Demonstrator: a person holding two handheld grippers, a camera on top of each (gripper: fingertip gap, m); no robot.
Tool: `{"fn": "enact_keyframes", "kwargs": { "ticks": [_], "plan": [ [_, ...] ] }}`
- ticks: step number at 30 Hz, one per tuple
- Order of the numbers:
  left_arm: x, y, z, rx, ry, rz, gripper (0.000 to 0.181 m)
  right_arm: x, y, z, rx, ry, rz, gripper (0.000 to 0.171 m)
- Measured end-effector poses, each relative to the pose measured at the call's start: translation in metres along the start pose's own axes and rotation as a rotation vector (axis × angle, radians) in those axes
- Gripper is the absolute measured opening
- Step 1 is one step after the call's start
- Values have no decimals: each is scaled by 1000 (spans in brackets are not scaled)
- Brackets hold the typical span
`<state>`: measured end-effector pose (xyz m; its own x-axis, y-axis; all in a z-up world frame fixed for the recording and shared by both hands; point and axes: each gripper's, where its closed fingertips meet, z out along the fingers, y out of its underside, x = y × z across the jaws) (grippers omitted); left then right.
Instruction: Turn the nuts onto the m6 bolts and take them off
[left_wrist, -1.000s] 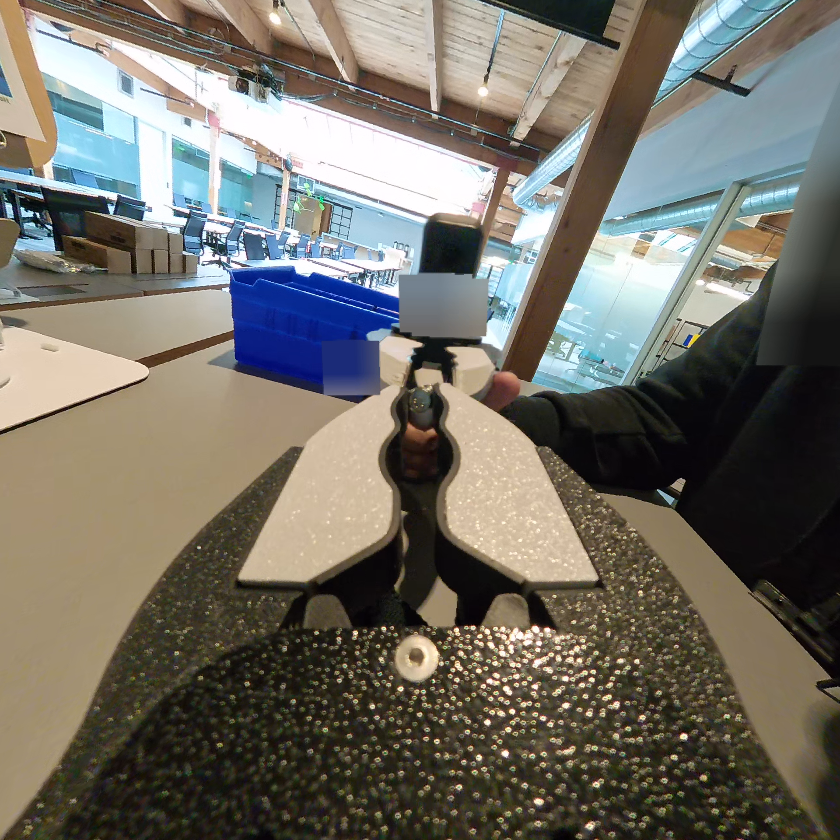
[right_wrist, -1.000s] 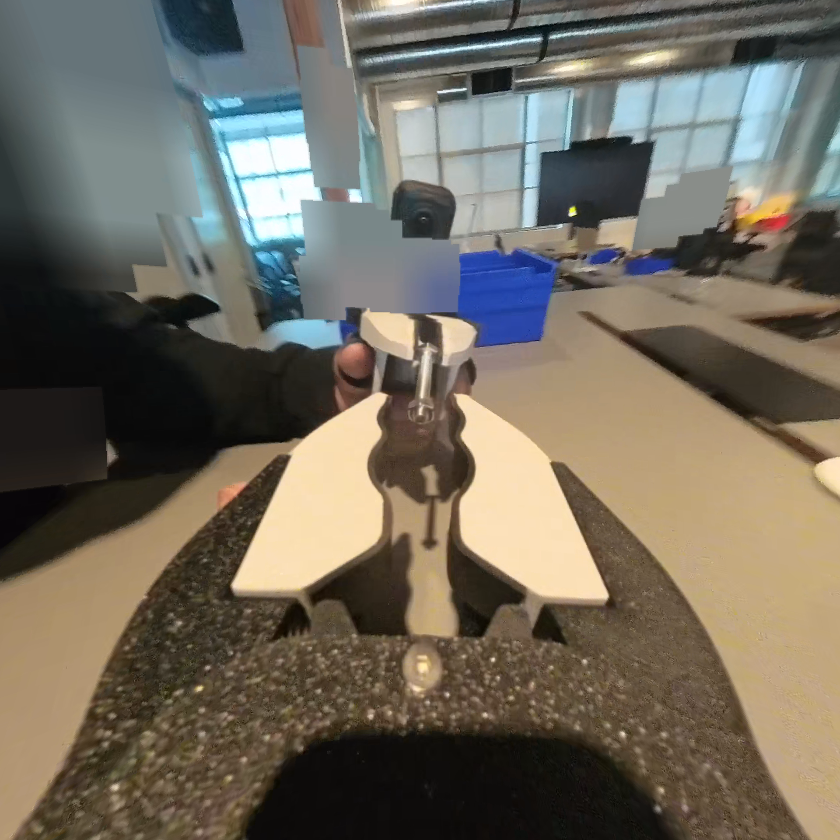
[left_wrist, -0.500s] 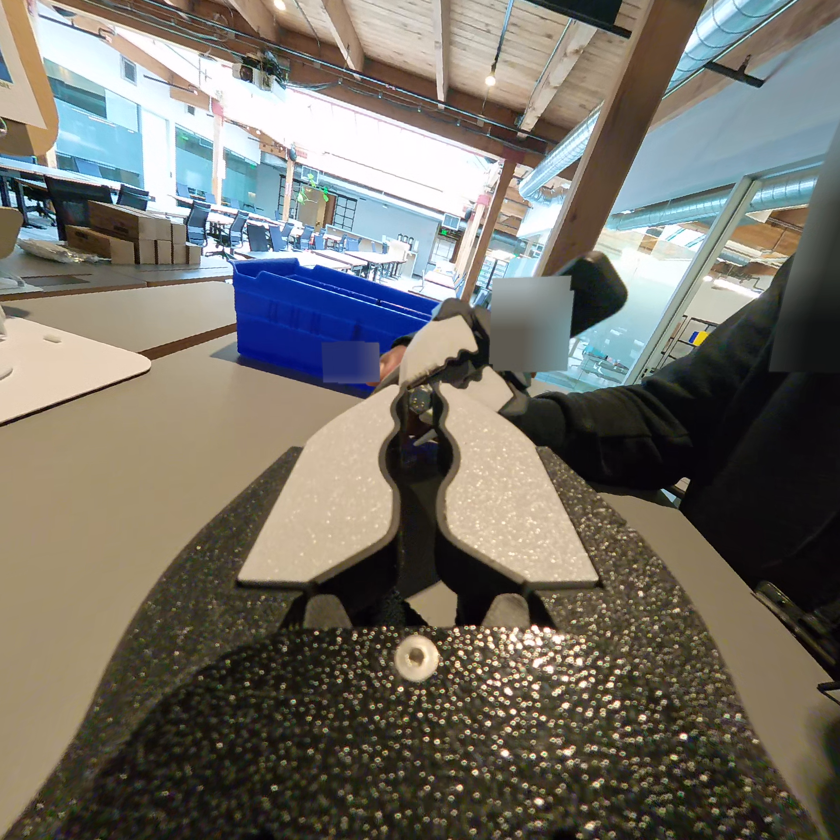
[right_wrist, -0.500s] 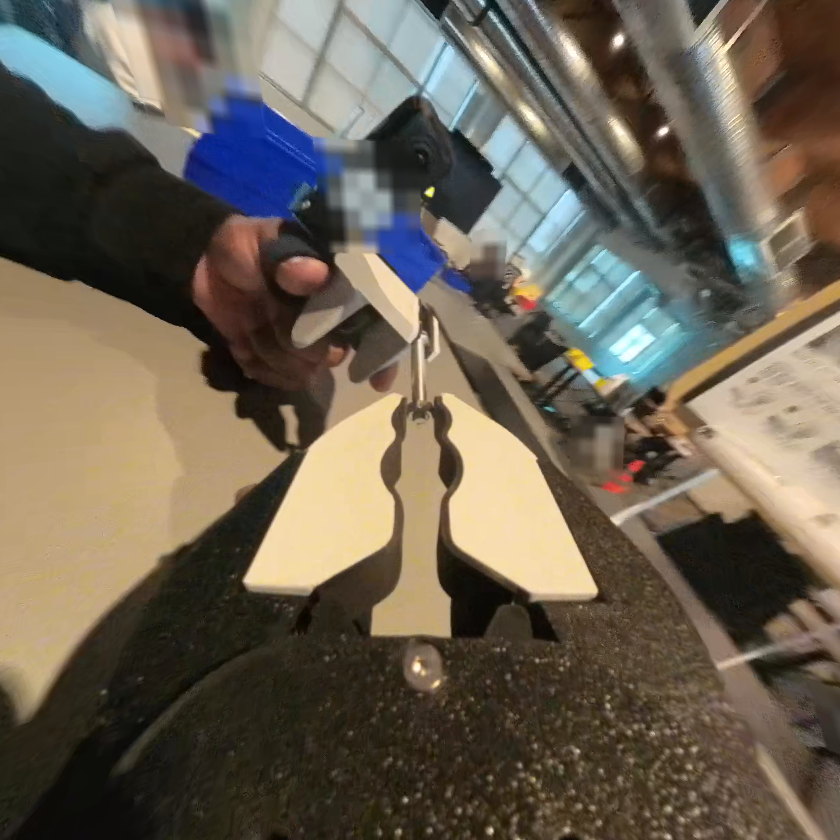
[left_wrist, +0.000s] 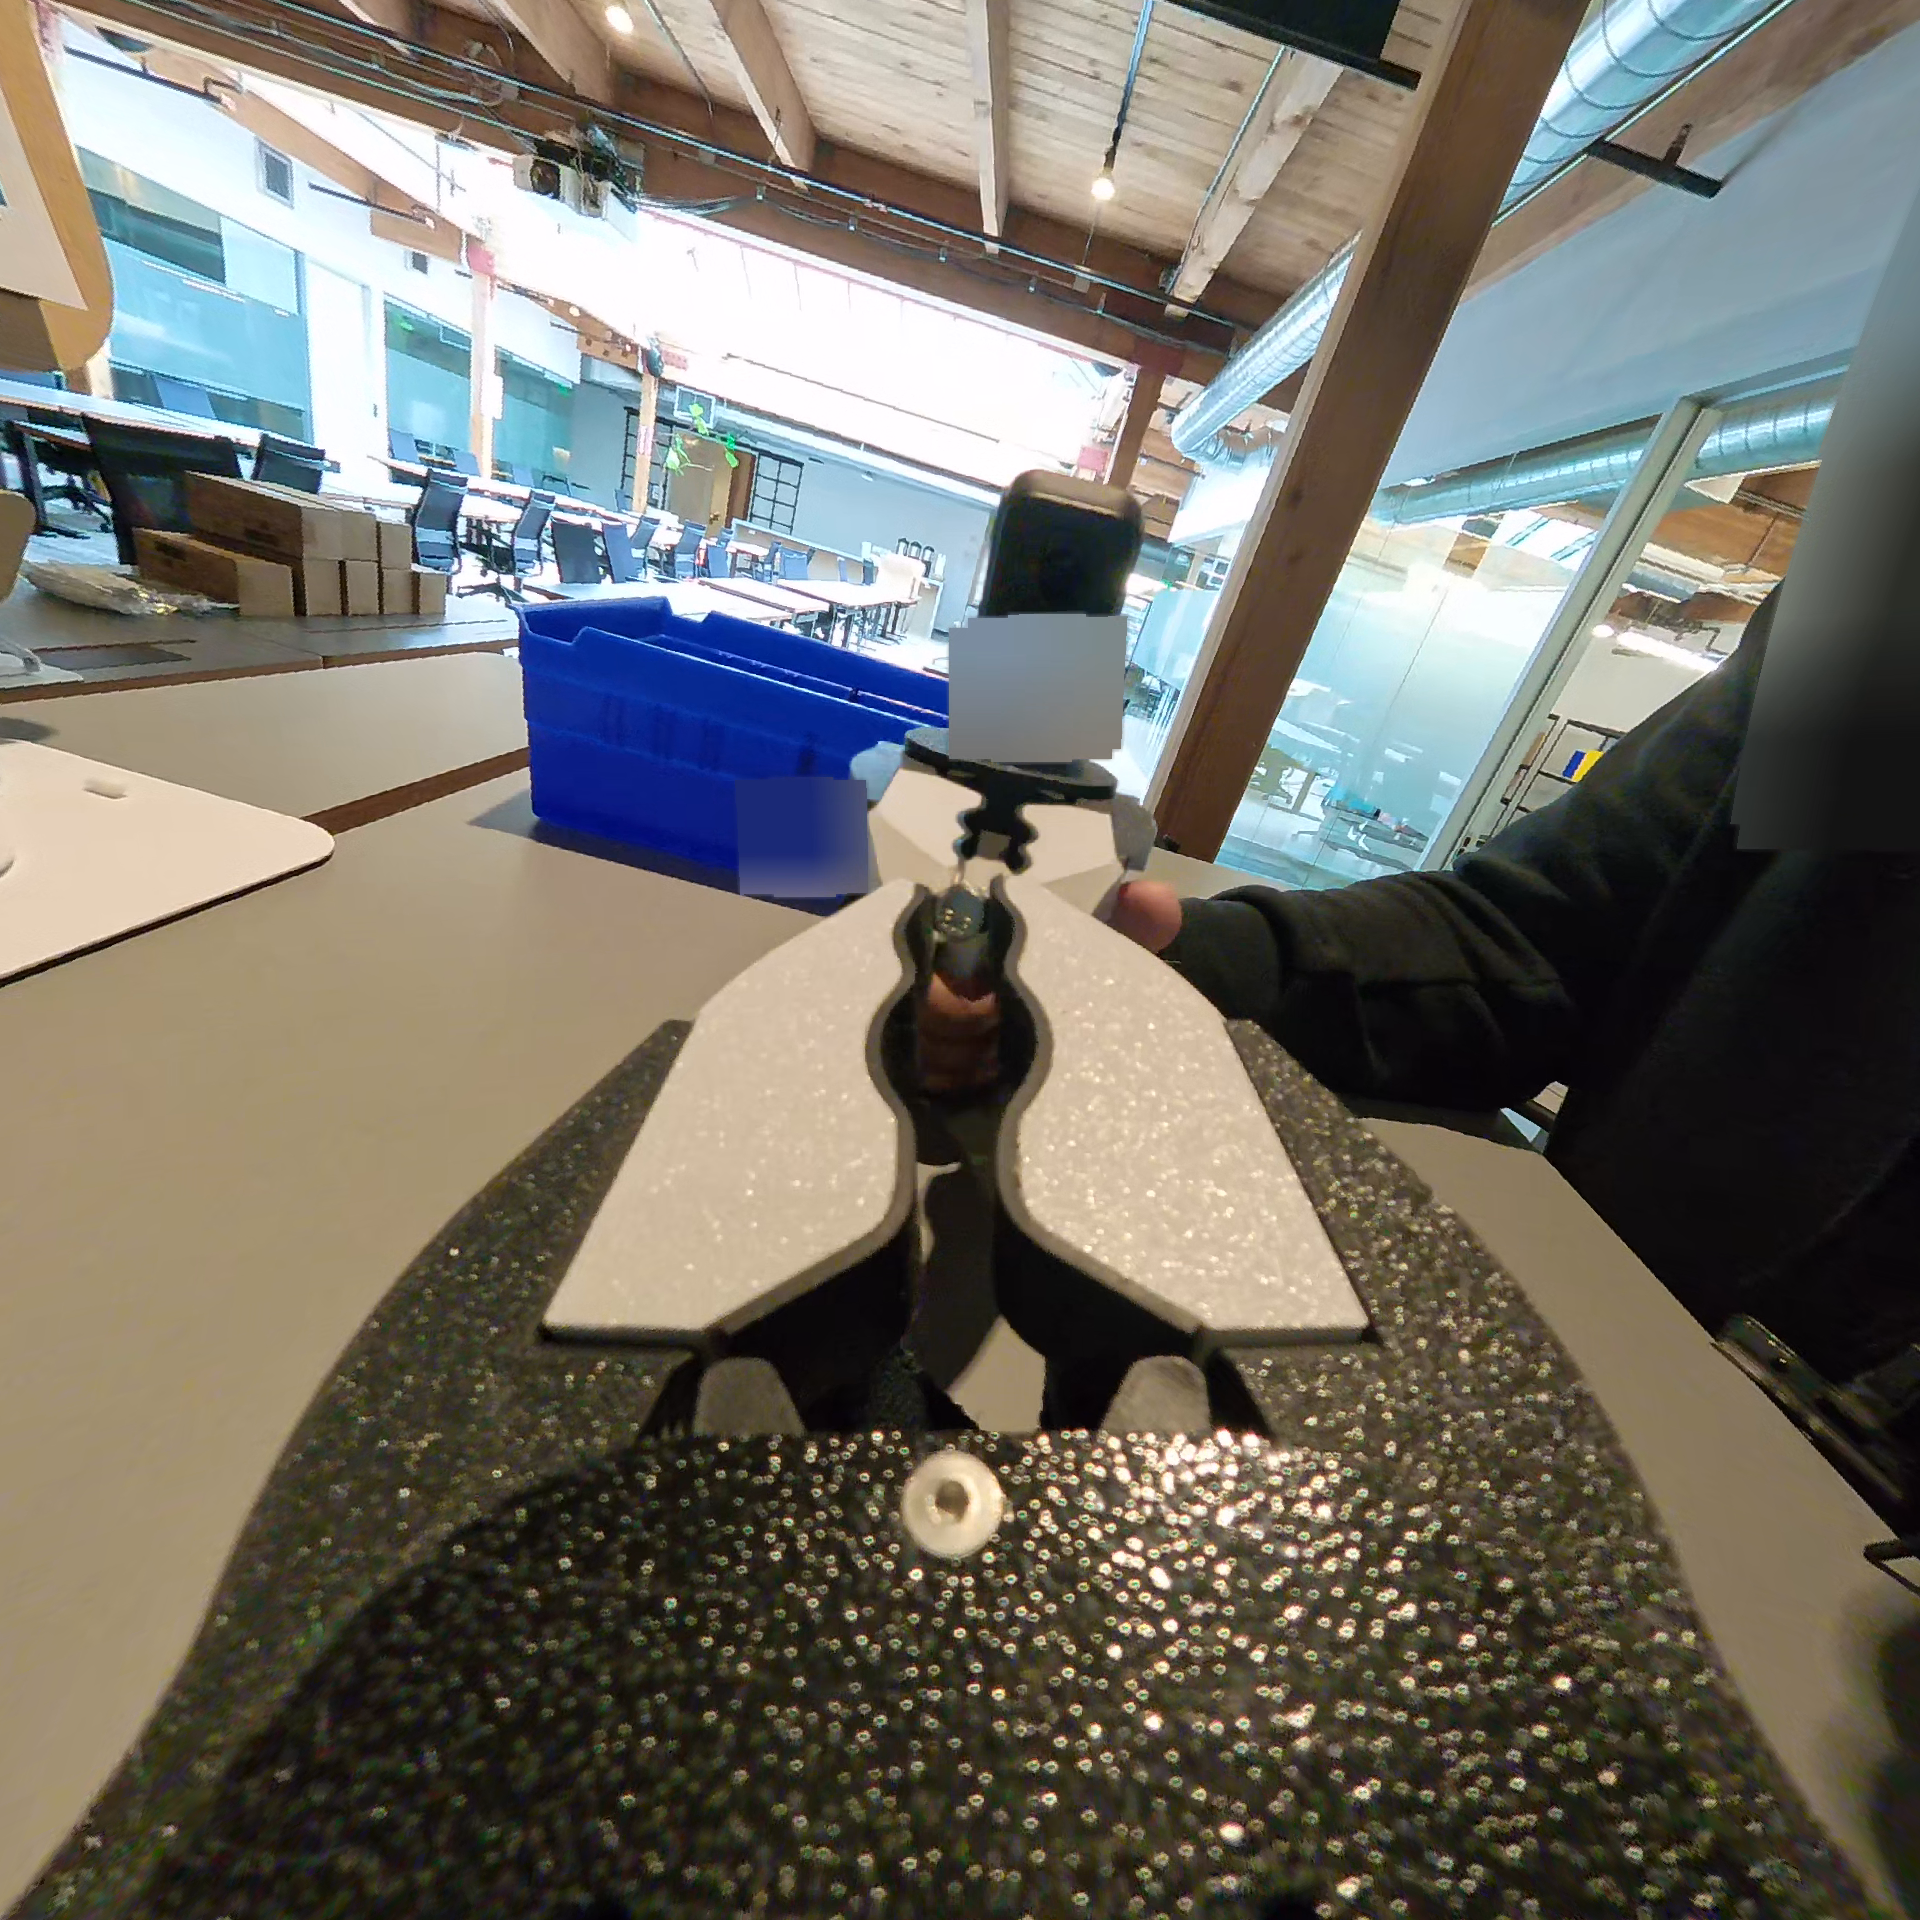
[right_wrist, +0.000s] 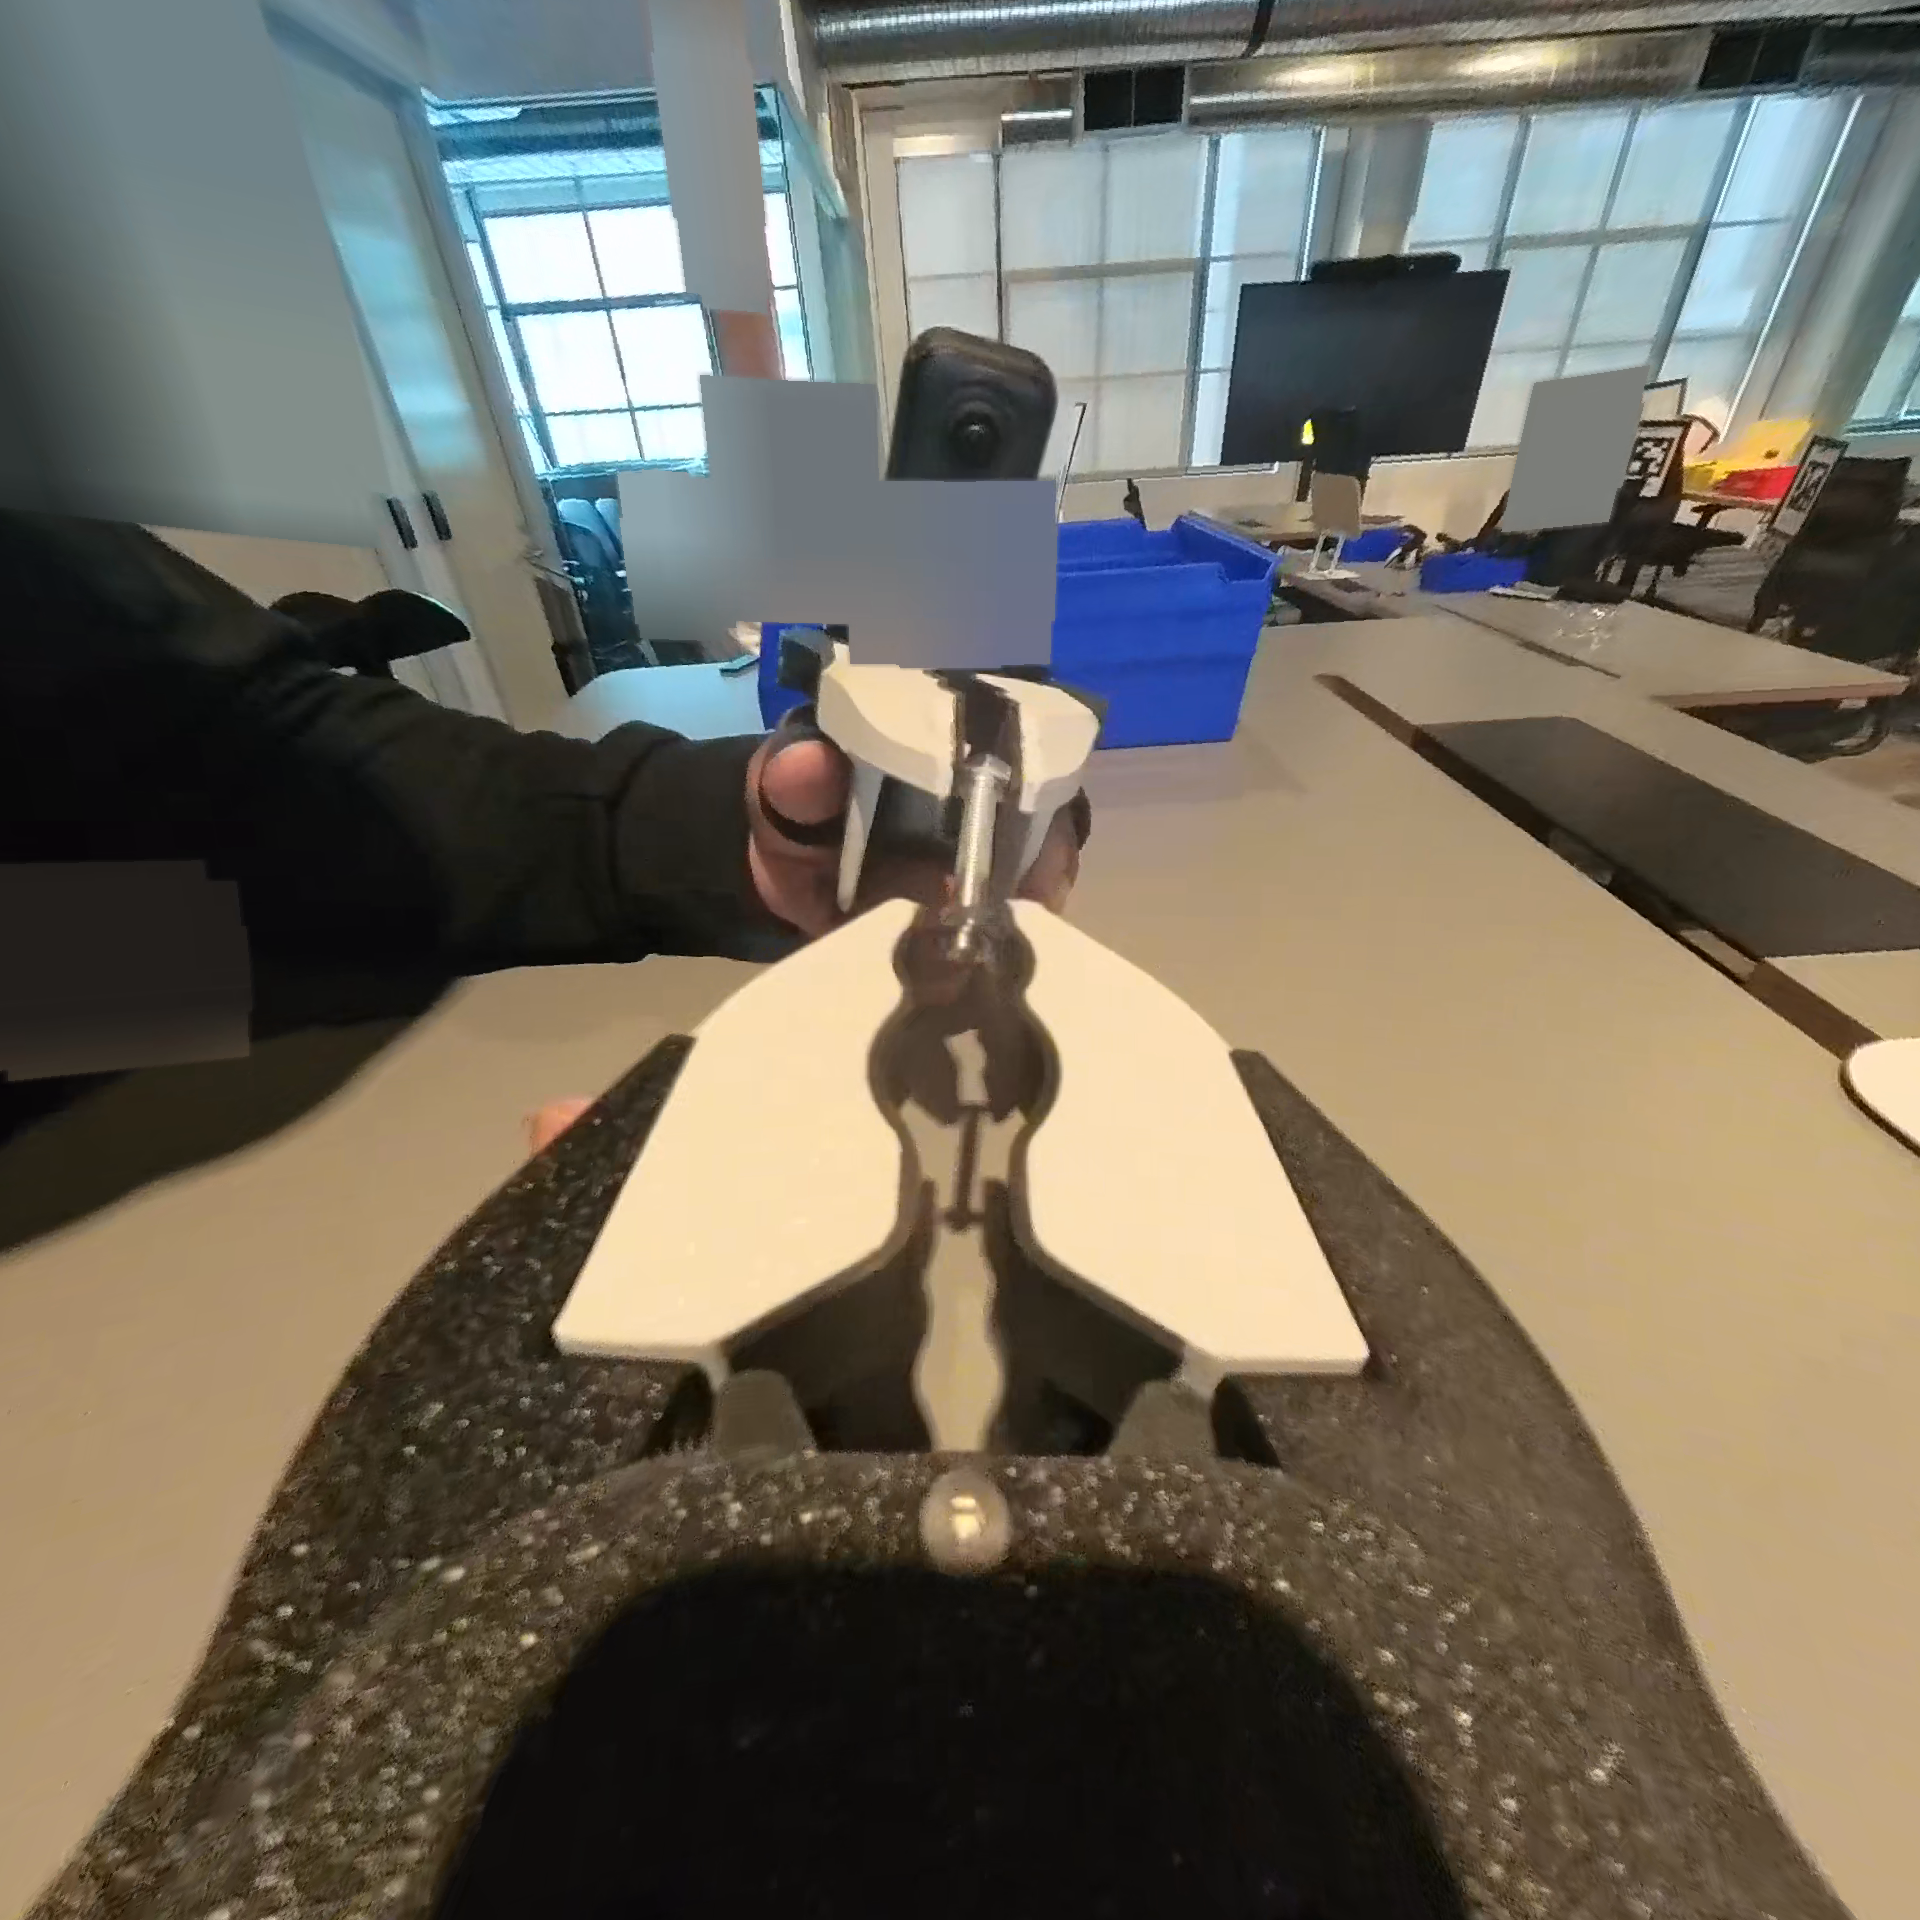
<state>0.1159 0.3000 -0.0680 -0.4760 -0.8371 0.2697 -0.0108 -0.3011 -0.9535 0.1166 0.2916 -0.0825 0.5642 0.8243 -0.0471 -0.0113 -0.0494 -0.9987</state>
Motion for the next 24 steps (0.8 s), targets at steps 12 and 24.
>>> {"fn": "enact_keyframes", "kwargs": {
  "ticks": [12, 24],
  "plan": [
    [-1, -1, 0, 4, -5, -5, 10, 9, -2, -2, -126, 364, -722, 13],
    [0, 0, 0, 0, 0, -1, 10, -1, -4, -2, 24, 22, -43, 21]
  ]
}}
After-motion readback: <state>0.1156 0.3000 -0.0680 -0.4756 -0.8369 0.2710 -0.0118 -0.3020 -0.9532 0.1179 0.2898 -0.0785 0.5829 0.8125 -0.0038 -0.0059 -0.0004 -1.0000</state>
